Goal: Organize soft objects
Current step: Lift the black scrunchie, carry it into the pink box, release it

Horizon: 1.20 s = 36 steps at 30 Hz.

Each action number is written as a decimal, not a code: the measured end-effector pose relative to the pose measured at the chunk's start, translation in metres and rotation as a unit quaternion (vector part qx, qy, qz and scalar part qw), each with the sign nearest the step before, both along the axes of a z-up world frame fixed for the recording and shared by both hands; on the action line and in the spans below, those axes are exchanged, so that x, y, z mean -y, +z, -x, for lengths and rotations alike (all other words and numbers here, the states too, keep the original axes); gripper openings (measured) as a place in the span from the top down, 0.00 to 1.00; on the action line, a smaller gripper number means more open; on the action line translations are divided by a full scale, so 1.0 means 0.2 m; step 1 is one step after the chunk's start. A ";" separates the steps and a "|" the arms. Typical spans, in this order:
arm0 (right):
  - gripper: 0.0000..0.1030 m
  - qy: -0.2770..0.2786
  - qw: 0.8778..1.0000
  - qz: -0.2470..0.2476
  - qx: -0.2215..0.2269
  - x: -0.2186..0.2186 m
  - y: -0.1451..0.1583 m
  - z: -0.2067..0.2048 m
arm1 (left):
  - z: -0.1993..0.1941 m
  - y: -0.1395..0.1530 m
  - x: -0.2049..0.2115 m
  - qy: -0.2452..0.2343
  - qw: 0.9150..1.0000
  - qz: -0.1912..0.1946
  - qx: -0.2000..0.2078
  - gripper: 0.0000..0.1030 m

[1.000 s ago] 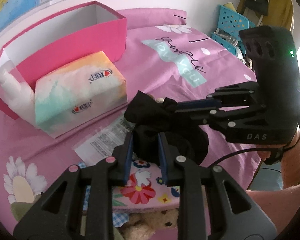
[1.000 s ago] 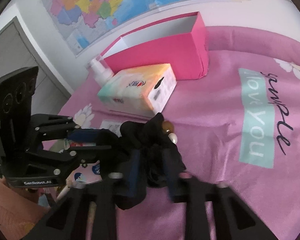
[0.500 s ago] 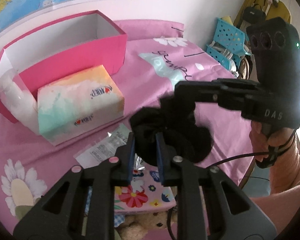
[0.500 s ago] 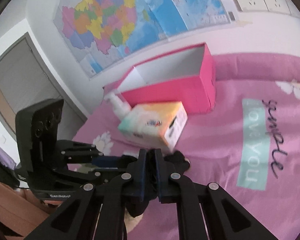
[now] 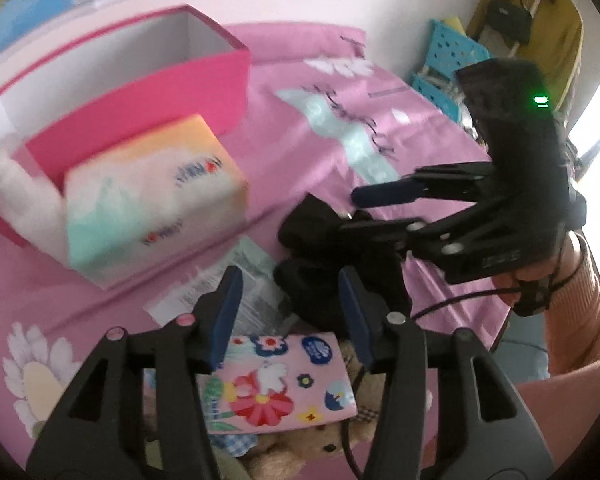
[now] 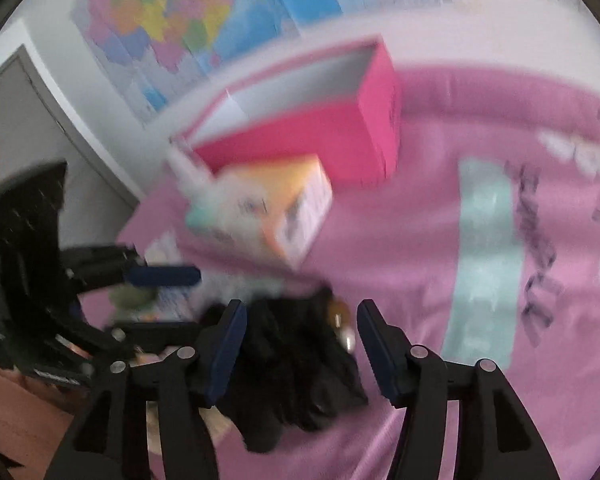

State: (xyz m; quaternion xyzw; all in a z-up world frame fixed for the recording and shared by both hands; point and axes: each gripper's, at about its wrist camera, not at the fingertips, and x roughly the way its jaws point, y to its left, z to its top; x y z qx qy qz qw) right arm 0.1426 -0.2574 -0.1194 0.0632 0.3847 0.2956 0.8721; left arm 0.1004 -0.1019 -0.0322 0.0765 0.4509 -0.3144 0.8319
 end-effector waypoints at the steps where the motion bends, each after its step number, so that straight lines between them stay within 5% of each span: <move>1: 0.42 -0.001 1.000 0.003 -0.012 0.00 -0.03 -0.01 | 0.00 -0.02 0.02 -0.009 1.000 -0.004 -0.005 0.50; 3: 0.44 0.000 1.000 -0.005 -0.030 0.01 -0.10 -0.04 | 0.00 -0.04 0.06 -0.021 1.000 -0.012 -0.011 0.50; 4: 0.54 0.001 1.000 -0.010 -0.024 0.01 -0.10 -0.04 | 0.00 -0.06 0.07 -0.024 0.999 -0.019 -0.013 0.50; 5: 0.78 0.004 1.000 -0.010 -0.021 0.00 -0.10 -0.03 | 0.00 -0.06 0.08 -0.024 0.999 -0.021 -0.014 0.55; 8: 0.87 0.014 1.000 -0.021 -0.003 0.00 -0.06 -0.01 | -0.03 -0.05 0.09 -0.019 0.999 -0.021 -0.023 0.75; 10: 0.95 0.016 0.999 -0.029 0.019 0.00 0.01 0.02 | -0.05 -0.02 0.08 -0.008 1.000 -0.010 -0.018 0.81; 14: 0.95 0.017 0.997 -0.044 0.069 -0.01 0.18 0.05 | -0.09 0.12 0.02 0.006 1.000 0.027 0.011 0.86; 22: 0.97 0.026 0.984 -0.073 0.162 -0.05 0.54 -0.02 | -0.22 0.37 -0.06 0.050 0.995 0.041 0.075 0.87; 25: 0.93 0.023 0.987 -0.050 0.153 -0.06 0.56 -0.09 | -0.23 0.36 -0.09 0.055 0.995 0.036 0.078 0.87; 27: 0.69 0.014 0.992 -0.014 0.122 -0.06 0.47 -0.14 | -0.23 0.31 -0.09 0.044 0.996 0.032 0.065 0.85; 28: 0.40 0.007 0.994 0.000 0.109 -0.04 0.41 -0.14 | -0.23 0.27 -0.08 0.040 0.997 0.027 0.053 0.84; 29: 0.26 -0.004 0.995 0.019 0.096 -0.03 0.35 -0.15 | -0.24 0.23 -0.06 0.035 0.998 0.019 0.042 0.83; 33: 0.25 -0.022 0.996 0.076 0.031 -0.01 0.12 -0.25 | -0.27 0.11 0.00 0.019 1.000 0.010 0.000 0.82; 36: 0.31 -0.011 0.998 0.068 -0.005 -0.02 0.01 -0.32 | -0.26 0.06 0.03 0.012 1.000 0.007 -0.015 0.69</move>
